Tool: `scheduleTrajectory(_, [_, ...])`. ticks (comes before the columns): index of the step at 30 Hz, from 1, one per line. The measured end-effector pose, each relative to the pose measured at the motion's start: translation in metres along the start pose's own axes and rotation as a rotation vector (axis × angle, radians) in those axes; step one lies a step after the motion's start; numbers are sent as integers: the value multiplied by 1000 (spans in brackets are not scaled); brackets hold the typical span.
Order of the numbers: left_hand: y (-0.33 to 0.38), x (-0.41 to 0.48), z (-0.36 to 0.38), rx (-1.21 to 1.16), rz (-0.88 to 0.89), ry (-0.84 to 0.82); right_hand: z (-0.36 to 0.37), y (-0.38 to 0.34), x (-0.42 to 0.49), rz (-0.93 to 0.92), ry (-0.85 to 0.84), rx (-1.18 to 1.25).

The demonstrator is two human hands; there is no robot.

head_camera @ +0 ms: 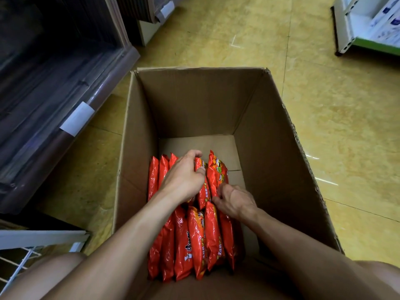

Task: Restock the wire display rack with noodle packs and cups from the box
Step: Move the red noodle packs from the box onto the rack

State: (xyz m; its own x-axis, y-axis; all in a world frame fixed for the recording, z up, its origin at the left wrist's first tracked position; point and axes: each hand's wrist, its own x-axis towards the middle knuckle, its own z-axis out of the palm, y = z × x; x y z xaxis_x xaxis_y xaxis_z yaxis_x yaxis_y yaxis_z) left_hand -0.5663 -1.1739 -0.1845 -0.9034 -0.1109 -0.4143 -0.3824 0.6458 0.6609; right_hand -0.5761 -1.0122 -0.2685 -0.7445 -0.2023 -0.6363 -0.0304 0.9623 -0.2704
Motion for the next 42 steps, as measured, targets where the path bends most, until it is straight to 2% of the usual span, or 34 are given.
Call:
scheduleTrajectory(6, [-2,0,-2,1,-22,-16,-18,2,0,-72,139,42])
scheduleTrajectory(11, [-3,1,-4,15,-22,-19,-54,-2,-6,-69,283,392])
scheduleTrajectory(16, [-5,3,-2,-15,-30,-11,-80,-7,-17,-176,303,816])
scheduleTrajectory(21, [-4,2,-4,-188,-27,57,-86,-2,-26,-158,339,1089])
scheduleTrajectory(27, [-4,-5,-6,-588,-51,-28,-85,4,-30,-71,281,1366])
scheduleTrajectory(30, [0,-8,-5,-736,-45,-42,-90,4,-33,-80,230,1422])
scheduleTrajectory(37, [2,-8,-6,-963,-63,75,-88,-5,-46,-204,50,1420])
scheduleTrajectory(42, [0,-5,-4,-930,-67,-8,-91,-1,-48,-220,227,1377])
